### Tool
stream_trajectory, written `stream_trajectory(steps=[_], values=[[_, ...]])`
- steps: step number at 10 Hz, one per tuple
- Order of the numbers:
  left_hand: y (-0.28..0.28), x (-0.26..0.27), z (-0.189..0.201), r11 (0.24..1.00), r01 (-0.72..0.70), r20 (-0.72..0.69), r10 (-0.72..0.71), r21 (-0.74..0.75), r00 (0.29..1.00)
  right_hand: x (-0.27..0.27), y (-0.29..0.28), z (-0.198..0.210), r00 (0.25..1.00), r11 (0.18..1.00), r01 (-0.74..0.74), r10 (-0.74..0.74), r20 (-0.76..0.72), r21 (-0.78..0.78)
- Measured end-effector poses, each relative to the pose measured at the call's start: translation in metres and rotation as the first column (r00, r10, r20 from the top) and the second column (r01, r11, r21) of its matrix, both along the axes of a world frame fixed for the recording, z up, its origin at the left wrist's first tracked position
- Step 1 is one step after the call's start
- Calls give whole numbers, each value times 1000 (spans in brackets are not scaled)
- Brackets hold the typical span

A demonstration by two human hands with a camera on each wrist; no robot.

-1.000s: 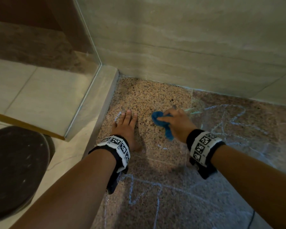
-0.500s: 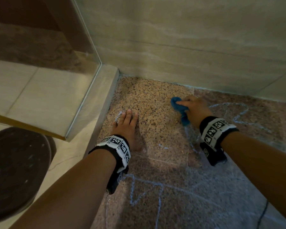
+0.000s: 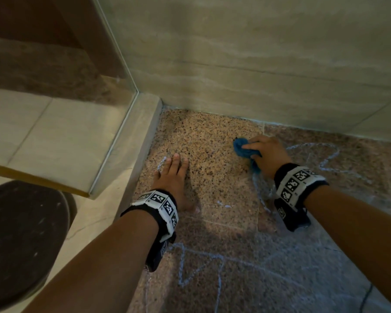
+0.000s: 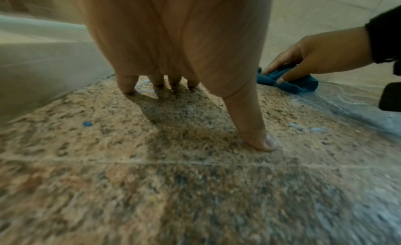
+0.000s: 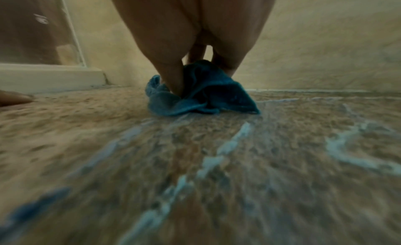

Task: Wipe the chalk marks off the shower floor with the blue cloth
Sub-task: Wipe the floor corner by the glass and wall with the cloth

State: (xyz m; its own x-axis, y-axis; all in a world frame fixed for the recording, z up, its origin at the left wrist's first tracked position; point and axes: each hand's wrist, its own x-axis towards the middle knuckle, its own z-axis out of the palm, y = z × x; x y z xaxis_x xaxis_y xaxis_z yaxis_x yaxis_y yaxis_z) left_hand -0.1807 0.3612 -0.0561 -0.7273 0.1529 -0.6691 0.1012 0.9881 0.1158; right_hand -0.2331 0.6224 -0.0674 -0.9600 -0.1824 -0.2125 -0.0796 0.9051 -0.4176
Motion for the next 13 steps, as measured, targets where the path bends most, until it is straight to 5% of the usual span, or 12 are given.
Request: stream_trajectory(steps=[2,6,8,9,10,11,13], values=[[0,-1,0,1000,4,-10,-4,-10,1000,-15,3,-10,985,985,168,-169,17,39],[1,2,-7,1000,-11,-78,11,1,997,53,-33,3,985,993,37,-17,170,-115],[3,9,2,993,99,-54,-96,57,994,74,-45,-1,979,978,-55,92,184,-200],[6,15,2,995,85,-46,-82,60,996,62,-38,13,986,964,94,-57,155,-248],[5,19,-2,996,85,-26,-85,24,996,56,-37,14,900,827,428,-354,254,-364],[5,20,-3,997,78,-19,-78,20,997,73,-53,14,935,923,272,-185,304,-273],[8,21,1,998,62,4,-62,-3,998,99,-64,6,950,966,-99,163,265,-238]])
